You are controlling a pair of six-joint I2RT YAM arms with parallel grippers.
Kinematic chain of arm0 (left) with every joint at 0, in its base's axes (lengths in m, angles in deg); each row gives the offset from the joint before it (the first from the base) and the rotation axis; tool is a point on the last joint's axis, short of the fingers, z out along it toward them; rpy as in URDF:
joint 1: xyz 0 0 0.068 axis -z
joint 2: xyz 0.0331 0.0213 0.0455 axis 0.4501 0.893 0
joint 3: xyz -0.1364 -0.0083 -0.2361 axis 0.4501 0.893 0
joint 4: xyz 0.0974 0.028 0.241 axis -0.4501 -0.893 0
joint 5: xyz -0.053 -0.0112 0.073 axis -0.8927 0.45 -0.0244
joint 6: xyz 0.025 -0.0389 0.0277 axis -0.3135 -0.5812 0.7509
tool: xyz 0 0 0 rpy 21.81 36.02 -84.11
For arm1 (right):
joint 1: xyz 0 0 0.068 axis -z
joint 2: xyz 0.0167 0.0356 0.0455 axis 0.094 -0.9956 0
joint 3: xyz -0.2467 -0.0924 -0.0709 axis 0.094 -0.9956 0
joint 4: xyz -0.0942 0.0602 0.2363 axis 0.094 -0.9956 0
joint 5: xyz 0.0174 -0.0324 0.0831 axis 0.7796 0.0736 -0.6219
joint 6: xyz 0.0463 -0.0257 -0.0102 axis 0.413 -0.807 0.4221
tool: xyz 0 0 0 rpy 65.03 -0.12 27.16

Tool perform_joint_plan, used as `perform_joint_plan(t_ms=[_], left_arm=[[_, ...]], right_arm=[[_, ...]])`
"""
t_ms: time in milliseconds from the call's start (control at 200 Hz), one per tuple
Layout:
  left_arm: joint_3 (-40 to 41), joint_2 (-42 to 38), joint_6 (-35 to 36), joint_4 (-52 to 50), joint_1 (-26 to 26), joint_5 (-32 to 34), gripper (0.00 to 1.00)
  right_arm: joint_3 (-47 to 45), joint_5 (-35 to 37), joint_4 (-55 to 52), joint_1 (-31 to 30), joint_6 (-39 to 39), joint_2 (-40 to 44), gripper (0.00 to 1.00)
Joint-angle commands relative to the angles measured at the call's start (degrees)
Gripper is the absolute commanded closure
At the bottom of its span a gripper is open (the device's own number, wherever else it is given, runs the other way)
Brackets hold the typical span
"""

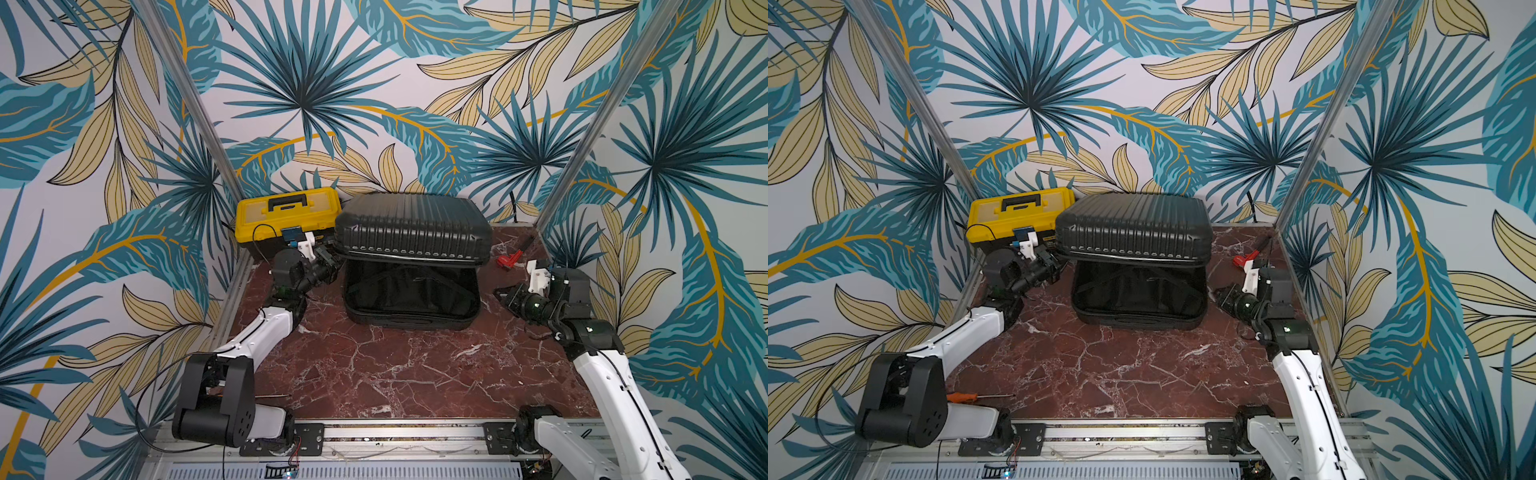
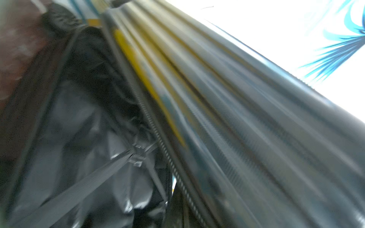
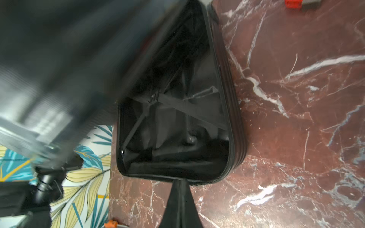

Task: Open the suitcase zippers
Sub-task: Open the suitcase at the center of the board.

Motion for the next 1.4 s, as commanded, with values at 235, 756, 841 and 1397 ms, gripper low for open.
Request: perform_joint_plan(t_ms=[235, 756, 841, 1397], left_arm=[[-12.94, 4.88, 4.48, -4.93, 0.83, -3.04, 1.0], [-7.23, -2.06, 20.92, -36.44, 1.01, 3.27, 0.64], [-8.52, -5.06, 26.2, -44.63, 1.25, 6.59, 0.6], [-0.87, -10.06, 34.21, -52.9, 17.9, 14.0, 0.56]], right_arm=[[10.91, 3.45, 0.35, -9.5, -2.79, -13.91, 1.0], [49.66, -0.09, 7.55, -7.53, 7.28, -45.38, 1.0], [56.71, -1.01, 7.89, -6.17, 8.97, -51.53, 1.0], [78.47, -6.68, 26.83, -2.76, 13.05, -71.22, 0.71]])
